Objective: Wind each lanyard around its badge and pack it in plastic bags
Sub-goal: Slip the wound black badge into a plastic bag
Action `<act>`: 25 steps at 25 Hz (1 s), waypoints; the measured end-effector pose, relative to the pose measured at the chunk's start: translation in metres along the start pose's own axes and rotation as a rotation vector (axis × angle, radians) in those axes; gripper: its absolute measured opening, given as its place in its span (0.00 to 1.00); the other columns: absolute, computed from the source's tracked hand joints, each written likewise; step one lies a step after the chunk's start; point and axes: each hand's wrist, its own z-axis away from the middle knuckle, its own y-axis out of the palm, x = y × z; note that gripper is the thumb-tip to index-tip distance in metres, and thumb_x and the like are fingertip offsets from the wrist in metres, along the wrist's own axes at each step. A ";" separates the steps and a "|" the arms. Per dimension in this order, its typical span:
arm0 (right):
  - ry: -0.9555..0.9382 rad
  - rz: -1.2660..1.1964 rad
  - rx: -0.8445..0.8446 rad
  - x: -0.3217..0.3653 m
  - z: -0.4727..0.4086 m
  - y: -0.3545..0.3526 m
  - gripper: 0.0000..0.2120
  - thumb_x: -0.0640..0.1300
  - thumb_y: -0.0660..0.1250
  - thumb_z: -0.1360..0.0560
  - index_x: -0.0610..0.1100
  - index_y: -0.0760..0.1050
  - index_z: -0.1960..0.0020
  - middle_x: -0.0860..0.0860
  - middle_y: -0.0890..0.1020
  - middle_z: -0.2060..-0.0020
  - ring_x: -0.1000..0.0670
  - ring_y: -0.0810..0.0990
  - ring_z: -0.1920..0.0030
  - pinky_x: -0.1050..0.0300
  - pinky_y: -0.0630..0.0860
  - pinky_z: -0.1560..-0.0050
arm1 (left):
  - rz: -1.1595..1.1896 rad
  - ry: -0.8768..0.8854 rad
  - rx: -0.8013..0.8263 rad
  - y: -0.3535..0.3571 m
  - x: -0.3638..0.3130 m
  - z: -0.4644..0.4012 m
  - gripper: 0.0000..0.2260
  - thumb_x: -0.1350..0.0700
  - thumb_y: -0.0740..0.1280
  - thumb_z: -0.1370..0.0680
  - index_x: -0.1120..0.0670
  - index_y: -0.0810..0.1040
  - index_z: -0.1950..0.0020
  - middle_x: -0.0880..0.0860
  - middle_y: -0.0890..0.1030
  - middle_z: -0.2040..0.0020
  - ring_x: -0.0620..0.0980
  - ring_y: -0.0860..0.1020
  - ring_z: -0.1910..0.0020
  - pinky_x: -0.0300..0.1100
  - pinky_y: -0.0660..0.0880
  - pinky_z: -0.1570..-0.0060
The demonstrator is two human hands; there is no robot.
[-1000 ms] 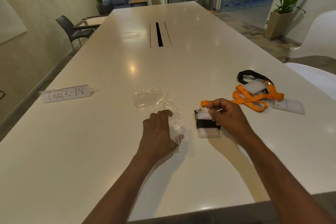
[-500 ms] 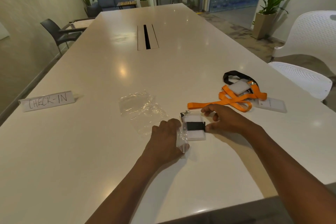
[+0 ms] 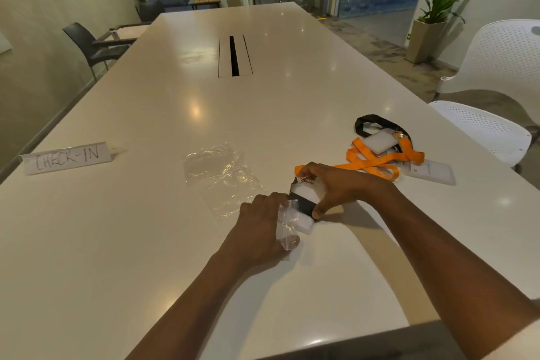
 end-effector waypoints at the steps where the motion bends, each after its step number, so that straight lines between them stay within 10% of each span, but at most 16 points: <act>1: 0.002 -0.034 0.007 0.001 0.001 -0.001 0.47 0.50 0.82 0.40 0.53 0.59 0.29 0.51 0.72 0.37 0.50 0.73 0.41 0.57 0.74 0.46 | 0.009 0.000 -0.002 0.001 0.000 0.001 0.32 0.41 0.69 0.28 0.50 0.64 0.27 0.47 0.72 0.34 0.51 0.70 0.37 0.47 0.63 0.41; 13: -0.020 -0.490 -0.159 0.012 0.013 0.031 0.34 0.46 0.82 0.41 0.55 0.72 0.39 0.55 0.80 0.44 0.52 0.79 0.43 0.51 0.79 0.44 | -0.031 -0.048 -0.076 -0.013 0.007 0.008 0.33 0.40 0.70 0.29 0.52 0.67 0.28 0.48 0.74 0.36 0.53 0.73 0.40 0.48 0.65 0.43; 18: 0.105 -0.773 -0.324 0.027 0.021 0.033 0.31 0.45 0.81 0.42 0.54 0.76 0.40 0.49 0.83 0.56 0.52 0.79 0.67 0.57 0.75 0.74 | -0.179 -0.211 -0.188 -0.021 0.027 0.016 0.31 0.38 0.71 0.31 0.53 0.70 0.35 0.49 0.74 0.40 0.54 0.73 0.44 0.49 0.65 0.49; 25: 0.187 -0.895 -0.309 0.060 0.020 0.046 0.24 0.43 0.80 0.37 0.52 0.76 0.45 0.49 0.82 0.68 0.54 0.76 0.75 0.61 0.70 0.77 | -0.208 -0.323 -0.228 -0.025 0.034 0.020 0.37 0.36 0.73 0.35 0.54 0.69 0.33 0.50 0.75 0.40 0.55 0.73 0.44 0.50 0.65 0.50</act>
